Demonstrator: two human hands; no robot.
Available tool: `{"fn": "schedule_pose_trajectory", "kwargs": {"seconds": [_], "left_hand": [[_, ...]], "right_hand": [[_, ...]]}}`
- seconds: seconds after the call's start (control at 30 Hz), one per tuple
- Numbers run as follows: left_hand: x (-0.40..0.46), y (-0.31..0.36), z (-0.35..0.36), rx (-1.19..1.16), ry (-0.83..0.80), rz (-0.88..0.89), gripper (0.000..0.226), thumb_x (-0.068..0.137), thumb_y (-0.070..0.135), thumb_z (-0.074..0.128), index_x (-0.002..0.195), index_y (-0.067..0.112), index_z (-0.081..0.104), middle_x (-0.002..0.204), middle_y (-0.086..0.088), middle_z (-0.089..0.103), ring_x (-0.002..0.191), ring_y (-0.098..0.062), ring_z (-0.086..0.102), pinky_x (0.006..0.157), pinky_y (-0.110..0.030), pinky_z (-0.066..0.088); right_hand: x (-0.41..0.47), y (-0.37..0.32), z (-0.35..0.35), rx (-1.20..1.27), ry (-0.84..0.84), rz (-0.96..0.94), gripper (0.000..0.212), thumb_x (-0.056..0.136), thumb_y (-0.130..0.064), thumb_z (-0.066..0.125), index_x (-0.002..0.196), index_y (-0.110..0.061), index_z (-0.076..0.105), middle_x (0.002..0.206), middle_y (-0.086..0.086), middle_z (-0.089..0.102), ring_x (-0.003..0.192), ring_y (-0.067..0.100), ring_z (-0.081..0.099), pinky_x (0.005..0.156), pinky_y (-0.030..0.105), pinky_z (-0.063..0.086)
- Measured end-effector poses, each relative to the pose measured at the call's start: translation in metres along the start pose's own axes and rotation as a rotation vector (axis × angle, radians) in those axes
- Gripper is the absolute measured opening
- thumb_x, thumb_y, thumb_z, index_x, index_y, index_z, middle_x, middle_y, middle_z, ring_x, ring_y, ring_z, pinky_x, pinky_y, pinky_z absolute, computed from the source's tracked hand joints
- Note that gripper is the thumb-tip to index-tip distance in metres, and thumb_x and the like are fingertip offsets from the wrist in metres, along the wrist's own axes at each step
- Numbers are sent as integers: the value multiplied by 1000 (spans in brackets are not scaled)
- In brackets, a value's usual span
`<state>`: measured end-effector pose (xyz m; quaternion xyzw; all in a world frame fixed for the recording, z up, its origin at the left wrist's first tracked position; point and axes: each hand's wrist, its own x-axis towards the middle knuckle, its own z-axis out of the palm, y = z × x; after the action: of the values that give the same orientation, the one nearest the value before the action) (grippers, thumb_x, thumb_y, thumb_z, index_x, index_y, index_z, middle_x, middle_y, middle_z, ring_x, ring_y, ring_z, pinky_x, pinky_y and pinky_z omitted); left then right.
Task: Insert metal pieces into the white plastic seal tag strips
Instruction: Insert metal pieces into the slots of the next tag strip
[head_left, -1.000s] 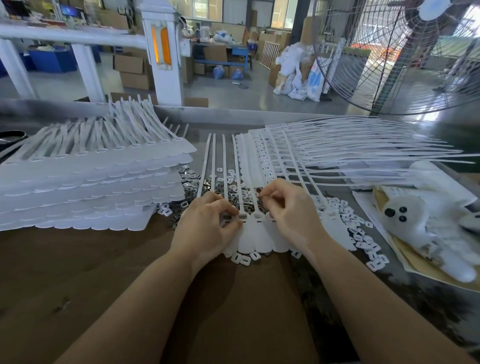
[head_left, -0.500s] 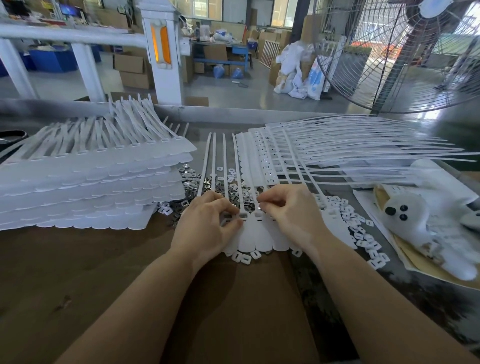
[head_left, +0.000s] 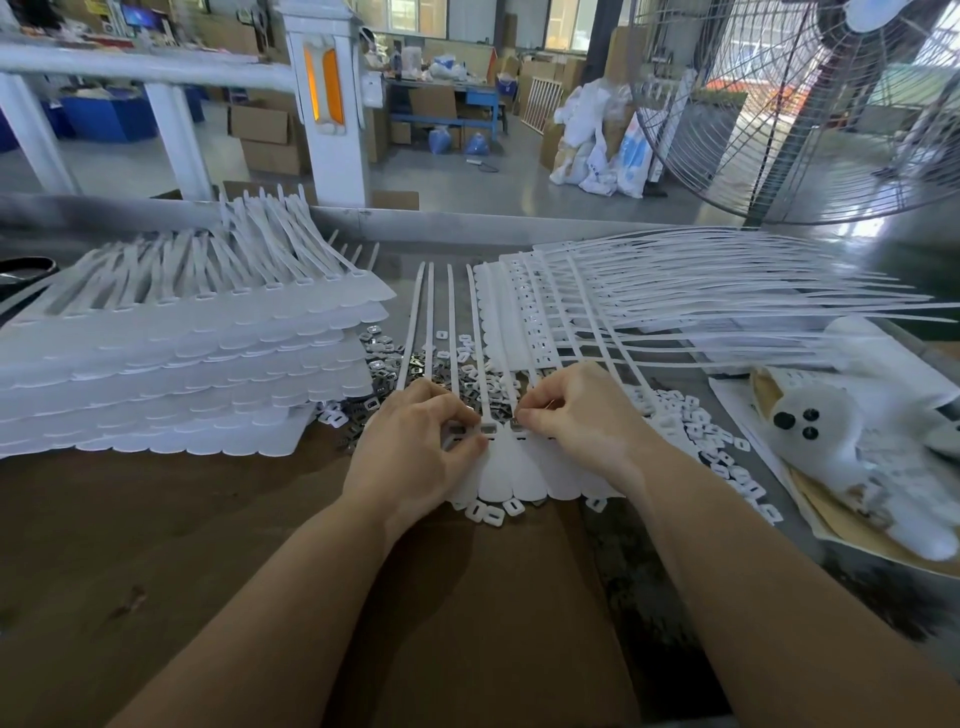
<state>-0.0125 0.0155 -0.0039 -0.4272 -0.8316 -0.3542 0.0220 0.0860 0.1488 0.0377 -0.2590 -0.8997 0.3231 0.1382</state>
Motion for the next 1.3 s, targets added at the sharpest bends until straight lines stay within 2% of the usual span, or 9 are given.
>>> {"fn": "schedule_pose_trajectory", "kwargs": {"seconds": [0.1, 0.17, 0.27, 0.4, 0.53, 0.77, 0.9, 1.03, 1.3], "left_hand": [[0, 0, 0, -2, -8, -2, 19, 84, 39, 62, 99, 28, 67, 100, 15, 46, 100, -3, 39, 90, -23, 32], [1, -1, 0, -1, -8, -5, 19, 84, 39, 62, 99, 28, 67, 100, 16, 46, 101, -4, 39, 89, -23, 32], [0, -1, 1, 2, -1, -9, 19, 84, 39, 62, 99, 29, 67, 98, 17, 45, 97, 0, 35, 84, -20, 27], [0, -2, 1, 6, -3, -5, 20, 84, 40, 62, 100, 29, 67, 99, 17, 44, 97, 0, 33, 84, -19, 26], [0, -2, 1, -2, 3, -5, 19, 83, 39, 63, 99, 29, 67, 98, 17, 45, 96, -1, 35, 83, -19, 27], [1, -2, 1, -5, -2, -14, 19, 83, 40, 63, 98, 29, 67, 98, 17, 46, 97, -1, 36, 84, -21, 28], [1, -2, 1, -10, 5, -16, 19, 83, 39, 63, 98, 28, 67, 98, 18, 46, 97, -1, 36, 85, -21, 29], [1, -2, 1, -14, 4, -10, 19, 83, 38, 63, 98, 28, 68, 98, 17, 46, 98, -2, 37, 88, -22, 31], [1, -2, 3, 11, 11, -20, 19, 84, 40, 62, 98, 29, 68, 98, 18, 46, 99, -2, 39, 87, -21, 30]], "right_hand": [[0, -2, -1, -37, -29, 32, 13, 86, -15, 66, 92, -8, 75, 98, 2, 68, 85, 11, 57, 72, 19, 38], [1, -3, 0, -54, -39, 58, 13, 86, -16, 65, 92, -9, 74, 100, 3, 67, 83, 11, 55, 70, 19, 38], [1, -3, 0, -32, -32, 95, 9, 83, -13, 67, 87, -10, 75, 97, 3, 68, 80, 10, 56, 65, 18, 41], [1, -6, 1, -13, 13, 128, 5, 77, -14, 74, 80, -12, 72, 89, 1, 67, 84, 13, 61, 79, 28, 50], [3, -4, 1, 34, 15, 156, 10, 75, -13, 76, 71, -17, 67, 81, -3, 64, 79, 11, 60, 73, 25, 48], [9, -9, 8, 5, 124, 34, 9, 82, -12, 66, 83, -17, 73, 84, -4, 68, 82, 12, 63, 80, 32, 53], [17, -14, 16, -88, 57, 37, 18, 82, -8, 63, 90, -19, 75, 96, -2, 71, 89, 14, 64, 85, 31, 52], [23, -18, 16, -150, -32, 95, 25, 78, -5, 62, 92, -22, 75, 97, -1, 71, 91, 18, 64, 83, 36, 54], [22, -14, 20, -138, 43, 67, 12, 80, -13, 68, 84, -23, 74, 92, -6, 70, 87, 12, 63, 83, 33, 52]]}}
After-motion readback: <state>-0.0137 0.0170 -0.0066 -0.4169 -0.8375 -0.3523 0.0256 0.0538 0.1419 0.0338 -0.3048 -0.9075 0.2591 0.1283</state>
